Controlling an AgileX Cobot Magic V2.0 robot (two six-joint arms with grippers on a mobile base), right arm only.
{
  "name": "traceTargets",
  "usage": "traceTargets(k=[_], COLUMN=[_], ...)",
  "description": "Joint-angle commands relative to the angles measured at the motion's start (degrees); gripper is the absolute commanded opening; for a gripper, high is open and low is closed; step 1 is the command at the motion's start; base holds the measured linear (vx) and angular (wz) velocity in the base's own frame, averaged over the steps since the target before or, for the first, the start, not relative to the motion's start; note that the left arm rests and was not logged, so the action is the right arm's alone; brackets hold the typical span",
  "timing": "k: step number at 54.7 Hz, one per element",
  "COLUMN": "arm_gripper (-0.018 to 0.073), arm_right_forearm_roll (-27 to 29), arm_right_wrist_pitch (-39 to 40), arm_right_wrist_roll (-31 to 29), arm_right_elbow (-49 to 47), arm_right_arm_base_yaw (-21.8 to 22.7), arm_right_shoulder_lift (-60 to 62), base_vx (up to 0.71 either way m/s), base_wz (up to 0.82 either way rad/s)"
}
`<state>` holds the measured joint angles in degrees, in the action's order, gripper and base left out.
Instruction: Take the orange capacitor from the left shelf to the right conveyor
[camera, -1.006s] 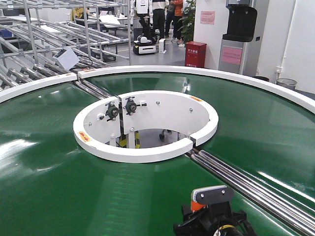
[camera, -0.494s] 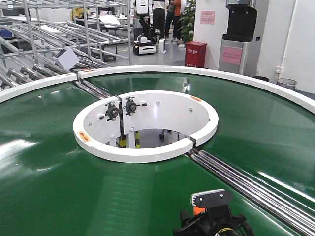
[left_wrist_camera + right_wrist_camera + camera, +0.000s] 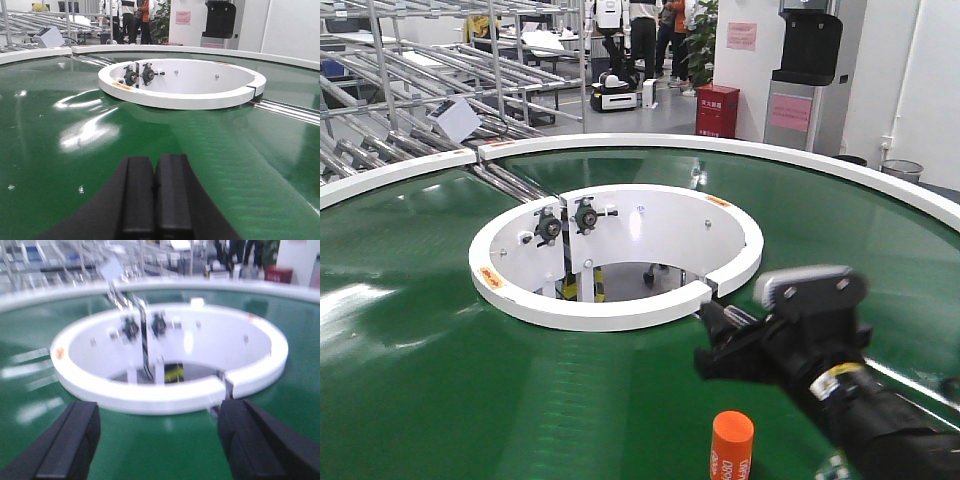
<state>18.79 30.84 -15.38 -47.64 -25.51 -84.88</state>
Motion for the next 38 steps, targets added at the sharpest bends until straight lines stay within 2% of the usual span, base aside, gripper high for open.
traceTargets(k=[1,6,18,38], arm_gripper=[0.0552,0.0552,0.0531,0.0506], arm_right_forearm_roll=[-1.4,-1.7,-1.6,-1.1], arm_right_wrist_pitch=[-2.9,-6.6,-7.6,-8.6], arm_right_wrist_roll=[-0.8,-0.8,-0.8,-0.8], arm_right_elbow=[-0.9,4.2,16.2,19.3], arm_right_arm_base_yaw=[0.2,0.2,0.2,0.2], arm_right_shoulder_lift=[9.6,18.1,34.7,43.0], base_vx=[0.00,0.00,0.00,0.00], base_wz=[0.00,0.00,0.00,0.00])
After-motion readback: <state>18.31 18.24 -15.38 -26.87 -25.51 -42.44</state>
